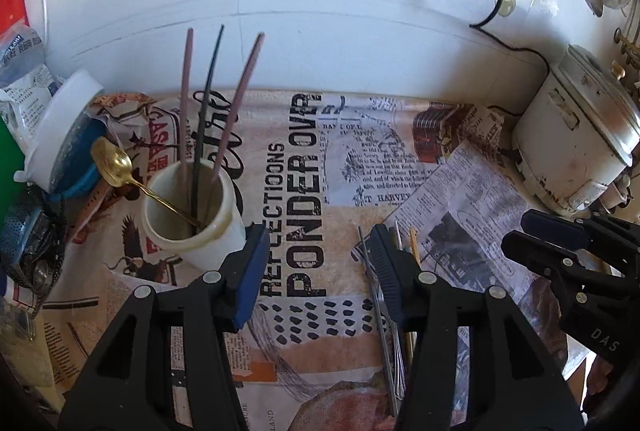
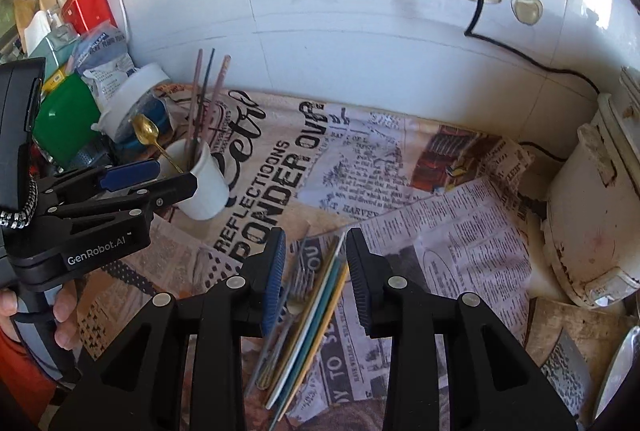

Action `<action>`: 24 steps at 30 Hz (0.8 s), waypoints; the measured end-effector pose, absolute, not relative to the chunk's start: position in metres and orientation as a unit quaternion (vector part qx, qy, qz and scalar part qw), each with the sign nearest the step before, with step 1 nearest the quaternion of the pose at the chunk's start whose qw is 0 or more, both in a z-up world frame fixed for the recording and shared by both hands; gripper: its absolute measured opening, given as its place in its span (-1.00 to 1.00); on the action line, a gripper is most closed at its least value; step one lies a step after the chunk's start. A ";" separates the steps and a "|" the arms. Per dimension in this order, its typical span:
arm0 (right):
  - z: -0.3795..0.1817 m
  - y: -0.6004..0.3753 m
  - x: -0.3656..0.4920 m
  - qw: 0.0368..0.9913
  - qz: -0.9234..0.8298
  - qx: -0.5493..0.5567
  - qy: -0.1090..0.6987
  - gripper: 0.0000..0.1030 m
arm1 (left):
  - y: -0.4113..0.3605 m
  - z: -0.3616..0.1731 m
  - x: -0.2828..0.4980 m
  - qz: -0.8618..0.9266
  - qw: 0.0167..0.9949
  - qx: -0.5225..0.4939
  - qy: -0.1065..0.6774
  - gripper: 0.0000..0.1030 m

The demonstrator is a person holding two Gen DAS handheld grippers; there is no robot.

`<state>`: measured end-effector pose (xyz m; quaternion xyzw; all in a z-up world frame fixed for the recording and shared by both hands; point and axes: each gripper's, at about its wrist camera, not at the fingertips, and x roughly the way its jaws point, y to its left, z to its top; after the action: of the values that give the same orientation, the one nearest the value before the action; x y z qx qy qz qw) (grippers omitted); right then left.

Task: Organize utensils
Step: 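Open both tools to release the spoon and chopstick into the cup, then grasp a grey metal rod with the left tool while the right tool grasps a yellow chopstick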

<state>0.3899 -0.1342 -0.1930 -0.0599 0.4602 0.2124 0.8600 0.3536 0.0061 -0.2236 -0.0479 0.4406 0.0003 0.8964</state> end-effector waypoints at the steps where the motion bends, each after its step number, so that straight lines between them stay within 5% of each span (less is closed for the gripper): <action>1: -0.200 -0.137 0.391 0.855 0.211 -0.059 0.469 -0.44 | 0.002 -0.232 0.355 -0.001 0.892 -0.047 0.449 -0.01; 15: -0.314 -0.144 0.402 0.781 0.199 -0.047 0.590 -0.45 | -0.013 -0.312 0.357 0.003 0.846 -0.037 0.531 -0.01; 24: -0.322 -0.141 0.403 0.783 0.203 -0.048 0.586 -0.48 | -0.022 -0.332 0.356 -0.017 0.834 -0.041 0.550 -0.01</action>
<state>0.4034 -0.1405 -0.3216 -0.0475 0.5863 0.2027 0.7829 0.3557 -0.0222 -0.3317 -0.0410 0.5498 -0.0171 0.8341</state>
